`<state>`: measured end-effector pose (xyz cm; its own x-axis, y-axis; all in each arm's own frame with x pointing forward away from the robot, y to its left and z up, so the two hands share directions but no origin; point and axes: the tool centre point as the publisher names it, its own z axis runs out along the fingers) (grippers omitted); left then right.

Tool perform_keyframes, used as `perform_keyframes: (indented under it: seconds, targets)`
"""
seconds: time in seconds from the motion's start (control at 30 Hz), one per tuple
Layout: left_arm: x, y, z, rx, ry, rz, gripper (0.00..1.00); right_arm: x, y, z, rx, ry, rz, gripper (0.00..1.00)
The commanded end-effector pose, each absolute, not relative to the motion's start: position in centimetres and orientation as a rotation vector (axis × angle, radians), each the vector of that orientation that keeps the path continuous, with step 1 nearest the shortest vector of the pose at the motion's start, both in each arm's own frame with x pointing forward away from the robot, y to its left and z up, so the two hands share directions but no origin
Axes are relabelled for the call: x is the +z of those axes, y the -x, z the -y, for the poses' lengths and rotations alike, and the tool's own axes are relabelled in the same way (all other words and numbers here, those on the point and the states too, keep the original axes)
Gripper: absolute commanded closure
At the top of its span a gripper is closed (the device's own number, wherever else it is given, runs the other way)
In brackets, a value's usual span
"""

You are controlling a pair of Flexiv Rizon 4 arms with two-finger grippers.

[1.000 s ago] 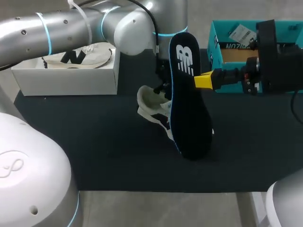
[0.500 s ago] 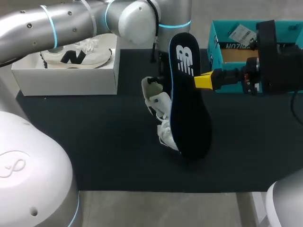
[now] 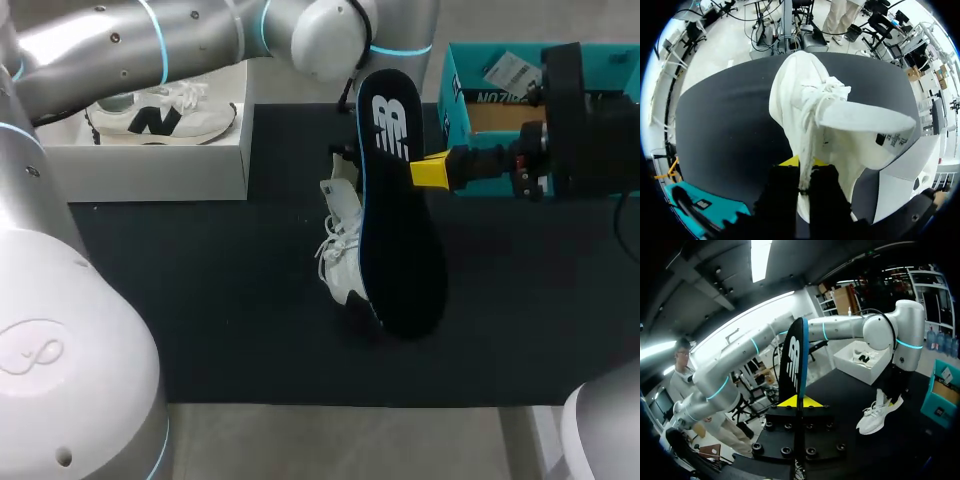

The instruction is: Take the shoe out of the shoebox, open the shoe tongue, remove and reinsert the insole, then place the shoe into the shoebox

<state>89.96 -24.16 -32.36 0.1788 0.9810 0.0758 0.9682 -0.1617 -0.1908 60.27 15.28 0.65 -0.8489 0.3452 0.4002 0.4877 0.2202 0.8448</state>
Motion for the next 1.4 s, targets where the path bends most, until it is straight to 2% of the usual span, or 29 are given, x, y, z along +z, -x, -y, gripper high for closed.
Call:
perform_keyframes:
  seconds: [0.03, 0.4, 1.4]
  targets:
    - [-32.8, -90.4, 24.9, -0.056, 2.334, 1.686, 1.00, 0.6, -59.2, -16.0, -1.676, 1.321, 2.614, 1.00]
    - [-32.6, -89.5, 24.4, -0.158, 2.215, 1.966, 1.00, 0.6, -59.2, -16.0, -1.676, 1.321, 2.614, 1.00]
    - [-36.1, -91.6, 24.1, -0.216, 2.089, 1.983, 1.00, 0.6, -59.2, -16.0, -1.676, 1.321, 2.614, 1.00]
